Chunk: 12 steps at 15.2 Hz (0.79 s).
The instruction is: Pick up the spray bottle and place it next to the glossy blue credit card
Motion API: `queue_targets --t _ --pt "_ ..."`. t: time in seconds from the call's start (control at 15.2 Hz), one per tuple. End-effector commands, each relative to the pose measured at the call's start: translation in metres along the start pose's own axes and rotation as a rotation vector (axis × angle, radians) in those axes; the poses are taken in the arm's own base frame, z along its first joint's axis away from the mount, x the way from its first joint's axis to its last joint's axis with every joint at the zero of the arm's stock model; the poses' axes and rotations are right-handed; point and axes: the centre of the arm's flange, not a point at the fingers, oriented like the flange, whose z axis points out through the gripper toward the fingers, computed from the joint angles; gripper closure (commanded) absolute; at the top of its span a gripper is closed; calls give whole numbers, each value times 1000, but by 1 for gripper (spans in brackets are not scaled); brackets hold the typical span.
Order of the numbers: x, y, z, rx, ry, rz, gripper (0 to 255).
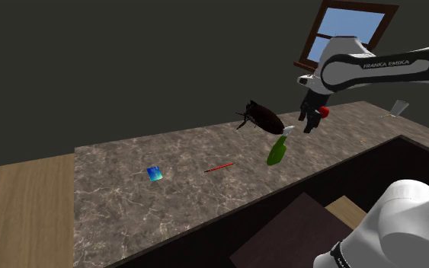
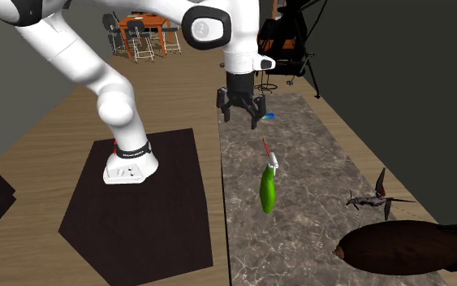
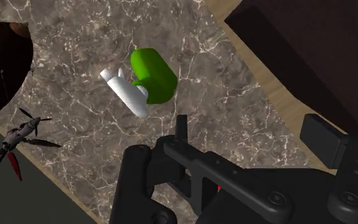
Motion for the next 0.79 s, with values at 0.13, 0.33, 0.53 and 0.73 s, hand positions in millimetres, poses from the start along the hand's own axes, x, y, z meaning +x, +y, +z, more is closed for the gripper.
queue_targets --t 0.13,0.33,0.53,0.73 --pt "5 42 31 -7 6 -185 0" --pt "13 73 53 -10 12 -318 0" --pt "24 100 73 -12 17 -438 0" --pt "24 101 89 -12 17 -438 0"
